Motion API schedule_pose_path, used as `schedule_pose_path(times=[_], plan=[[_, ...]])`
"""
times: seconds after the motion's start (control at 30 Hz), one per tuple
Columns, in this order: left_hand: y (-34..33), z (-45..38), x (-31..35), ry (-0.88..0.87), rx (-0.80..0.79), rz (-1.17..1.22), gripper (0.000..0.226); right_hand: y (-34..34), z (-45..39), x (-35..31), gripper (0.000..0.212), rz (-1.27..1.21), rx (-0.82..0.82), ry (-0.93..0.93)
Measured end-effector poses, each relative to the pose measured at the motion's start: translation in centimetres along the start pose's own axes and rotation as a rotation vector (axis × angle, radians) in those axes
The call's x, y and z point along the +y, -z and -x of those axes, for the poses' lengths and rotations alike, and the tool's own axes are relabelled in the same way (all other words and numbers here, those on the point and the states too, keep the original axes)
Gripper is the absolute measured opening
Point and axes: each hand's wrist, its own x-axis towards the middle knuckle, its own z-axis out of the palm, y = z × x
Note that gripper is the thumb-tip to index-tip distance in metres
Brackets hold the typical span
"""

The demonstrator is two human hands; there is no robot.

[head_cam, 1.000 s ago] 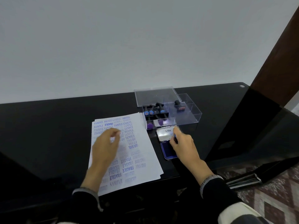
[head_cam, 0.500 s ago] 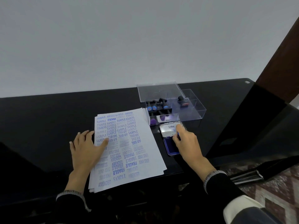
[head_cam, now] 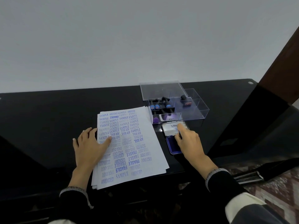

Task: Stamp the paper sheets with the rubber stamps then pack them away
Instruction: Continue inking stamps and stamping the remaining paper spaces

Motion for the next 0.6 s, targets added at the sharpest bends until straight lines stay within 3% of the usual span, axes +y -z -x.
schedule_pose_path(times=[0.13, 0.3, 0.6], plan=[[-0.05, -0.01, -0.05, -0.004, 0.004, -0.006, 0.075, -0.01, -0.06, 0.38, 0.02, -0.113, 0.003, -0.072], [-0.07, -0.01, -0.09, -0.002, -0.001, -0.002, 0.075, -0.2, 0.06, 0.16, 0.015, -0.018, -0.002, -0.017], [-0.07, 0.06, -0.07, -0.005, 0.011, -0.006, 0.075, 0.23, 0.59, 0.47, 0.021, -0.137, -0.001, -0.053]])
